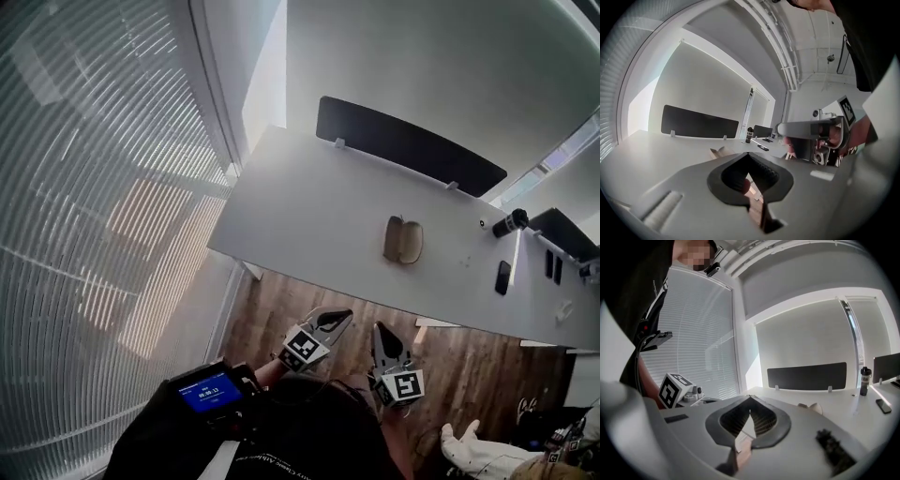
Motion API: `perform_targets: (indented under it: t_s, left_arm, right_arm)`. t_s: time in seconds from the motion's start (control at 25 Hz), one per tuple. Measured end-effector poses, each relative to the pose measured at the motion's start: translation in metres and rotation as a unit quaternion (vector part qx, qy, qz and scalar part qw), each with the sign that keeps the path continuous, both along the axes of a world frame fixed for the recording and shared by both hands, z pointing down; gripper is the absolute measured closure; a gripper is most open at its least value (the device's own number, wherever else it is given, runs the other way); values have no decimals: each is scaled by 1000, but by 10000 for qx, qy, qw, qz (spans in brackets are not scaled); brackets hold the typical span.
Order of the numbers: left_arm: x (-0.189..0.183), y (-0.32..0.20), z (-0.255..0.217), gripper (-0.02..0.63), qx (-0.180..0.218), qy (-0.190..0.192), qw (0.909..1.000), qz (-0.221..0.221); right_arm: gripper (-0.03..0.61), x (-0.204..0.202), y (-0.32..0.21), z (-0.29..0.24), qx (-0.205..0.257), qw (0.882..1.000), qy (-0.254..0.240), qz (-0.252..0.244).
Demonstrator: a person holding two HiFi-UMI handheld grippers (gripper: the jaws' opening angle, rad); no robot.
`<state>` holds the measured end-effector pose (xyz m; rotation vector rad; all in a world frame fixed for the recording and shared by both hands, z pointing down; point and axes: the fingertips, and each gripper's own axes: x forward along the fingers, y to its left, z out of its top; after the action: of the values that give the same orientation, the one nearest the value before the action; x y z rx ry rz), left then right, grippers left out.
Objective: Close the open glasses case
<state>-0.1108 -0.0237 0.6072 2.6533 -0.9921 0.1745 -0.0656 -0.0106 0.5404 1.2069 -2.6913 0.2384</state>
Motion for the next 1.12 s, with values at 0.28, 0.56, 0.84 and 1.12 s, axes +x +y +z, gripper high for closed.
perform_targets:
  t_s: [0.28,0.56,0.84,1.12]
  left_arm:
    - [17,-38,16,607,-27,-205,9998,16]
    - [42,-89,19,607,-5,-402,9984,-391]
    - [91,-139,4,607,-97,-526,9954,-795]
    - [119,-159,14,607,-330,-936,9895,-1046]
  right_arm:
    - [581,19,-47,7,-64,9999,-114,-3]
    - [581,49,-97,16,-57,9989,-255,-379]
    - [581,105,-152,12,-24,9968,-375,-710]
    - [581,151,-183,32,-259,9942,-507,-913]
